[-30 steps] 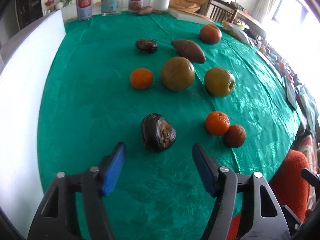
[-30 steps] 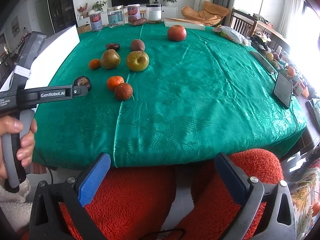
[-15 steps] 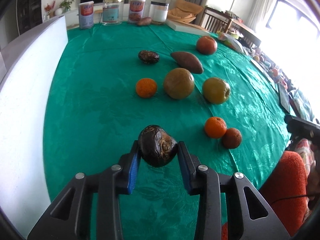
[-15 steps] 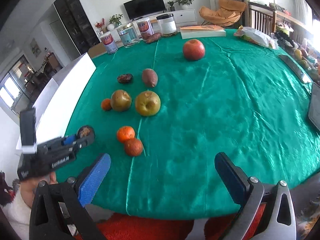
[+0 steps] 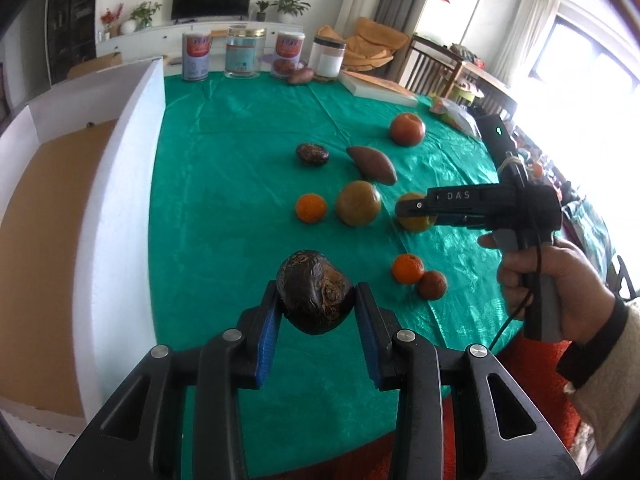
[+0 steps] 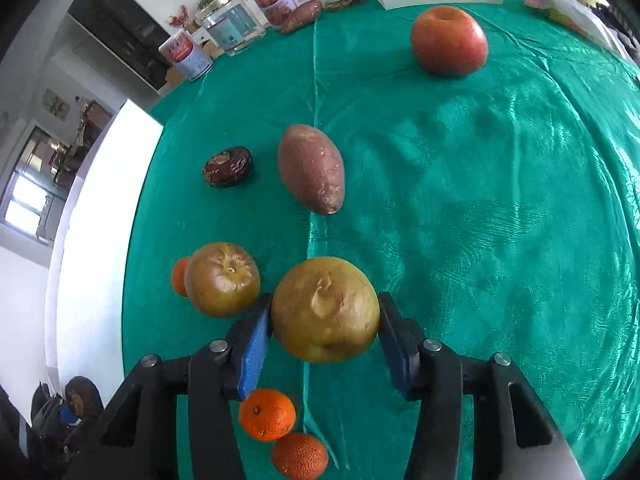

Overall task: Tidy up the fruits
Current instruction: 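Grasp the dark brown fruit with the left tool while the right tool grasps the yellow pear, then carry both fruits over the white box and open the right tool to drop the pear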

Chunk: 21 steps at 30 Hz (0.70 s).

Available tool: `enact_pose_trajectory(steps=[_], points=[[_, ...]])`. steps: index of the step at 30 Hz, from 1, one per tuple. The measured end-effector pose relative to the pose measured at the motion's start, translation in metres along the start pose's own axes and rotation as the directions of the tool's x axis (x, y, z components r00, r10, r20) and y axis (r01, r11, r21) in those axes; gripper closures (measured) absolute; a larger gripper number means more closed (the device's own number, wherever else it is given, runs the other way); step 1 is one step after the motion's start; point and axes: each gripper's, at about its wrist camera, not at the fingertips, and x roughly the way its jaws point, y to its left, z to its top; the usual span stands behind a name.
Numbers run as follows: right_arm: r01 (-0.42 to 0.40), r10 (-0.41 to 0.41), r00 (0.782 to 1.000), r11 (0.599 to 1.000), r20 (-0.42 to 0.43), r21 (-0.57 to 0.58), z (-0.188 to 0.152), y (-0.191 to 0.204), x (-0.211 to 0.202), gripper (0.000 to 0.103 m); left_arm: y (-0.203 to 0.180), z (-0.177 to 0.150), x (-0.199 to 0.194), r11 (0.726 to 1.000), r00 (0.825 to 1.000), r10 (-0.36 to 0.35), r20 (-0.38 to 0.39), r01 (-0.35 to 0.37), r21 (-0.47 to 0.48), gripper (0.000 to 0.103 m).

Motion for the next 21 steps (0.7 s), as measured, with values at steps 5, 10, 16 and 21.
enact_pose_trajectory(steps=[5, 10, 16, 21], points=[[-0.022, 0.025, 0.996, 0.999, 0.08, -0.03, -0.01, 0.008, -0.043, 0.052, 0.029, 0.017, -0.058, 0.998, 0.997, -0.025, 0.075, 0.03, -0.063, 0.066], [-0.196, 0.209, 0.974, 0.971, 0.089, -0.138, -0.033, 0.078, -0.082, 0.052, 0.096, 0.024, -0.119, 0.981, 0.976, 0.135, 0.169, -0.107, -0.164, 0.066], [-0.415, 0.412, 0.907, 0.844, -0.085, -0.341, -0.08, 0.225, -0.065, 0.052, 0.174, -0.003, -0.115, 0.926, 0.95, 0.306, 0.057, -0.283, -0.25, 0.066], [-0.423, 0.375, 0.905, 0.743, -0.201, -0.518, -0.118, 0.323, -0.028, 0.052, 0.199, -0.026, -0.097, 0.906, 0.94, 0.341, -0.023, -0.335, -0.259, 0.066]])
